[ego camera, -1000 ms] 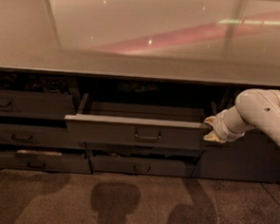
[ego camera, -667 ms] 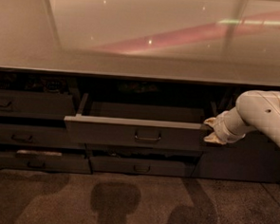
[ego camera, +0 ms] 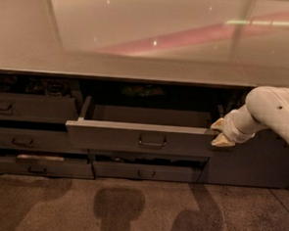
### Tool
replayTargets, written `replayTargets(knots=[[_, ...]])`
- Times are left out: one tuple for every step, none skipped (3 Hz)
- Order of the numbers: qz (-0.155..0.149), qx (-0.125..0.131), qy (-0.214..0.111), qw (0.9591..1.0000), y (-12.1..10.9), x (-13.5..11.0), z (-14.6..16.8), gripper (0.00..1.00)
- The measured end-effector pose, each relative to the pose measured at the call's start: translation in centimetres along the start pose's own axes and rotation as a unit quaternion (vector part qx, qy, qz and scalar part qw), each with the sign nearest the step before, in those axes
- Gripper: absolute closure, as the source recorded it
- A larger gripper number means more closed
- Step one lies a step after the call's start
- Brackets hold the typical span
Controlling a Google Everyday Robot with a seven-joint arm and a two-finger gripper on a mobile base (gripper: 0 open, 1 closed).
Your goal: Open top drawer
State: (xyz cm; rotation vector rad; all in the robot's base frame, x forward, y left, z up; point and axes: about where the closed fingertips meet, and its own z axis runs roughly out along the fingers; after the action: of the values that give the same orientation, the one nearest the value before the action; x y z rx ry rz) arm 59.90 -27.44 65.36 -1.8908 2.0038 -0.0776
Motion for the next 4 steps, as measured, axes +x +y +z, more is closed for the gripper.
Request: replayTargets(knots=[[0.001, 0.0, -0.001, 1.0, -0.1, -0.1, -0.1, 1.0], [0.004, 0.0, -0.006, 1.0, -0.6, -0.4, -0.5, 1.0], [0.002, 0.007, -0.012, 0.9999, -0.5, -0.8, -0.8, 1.0], [0.001, 0.015, -0.02, 0.9997, -0.3, -1.3, -1.5, 1.0]])
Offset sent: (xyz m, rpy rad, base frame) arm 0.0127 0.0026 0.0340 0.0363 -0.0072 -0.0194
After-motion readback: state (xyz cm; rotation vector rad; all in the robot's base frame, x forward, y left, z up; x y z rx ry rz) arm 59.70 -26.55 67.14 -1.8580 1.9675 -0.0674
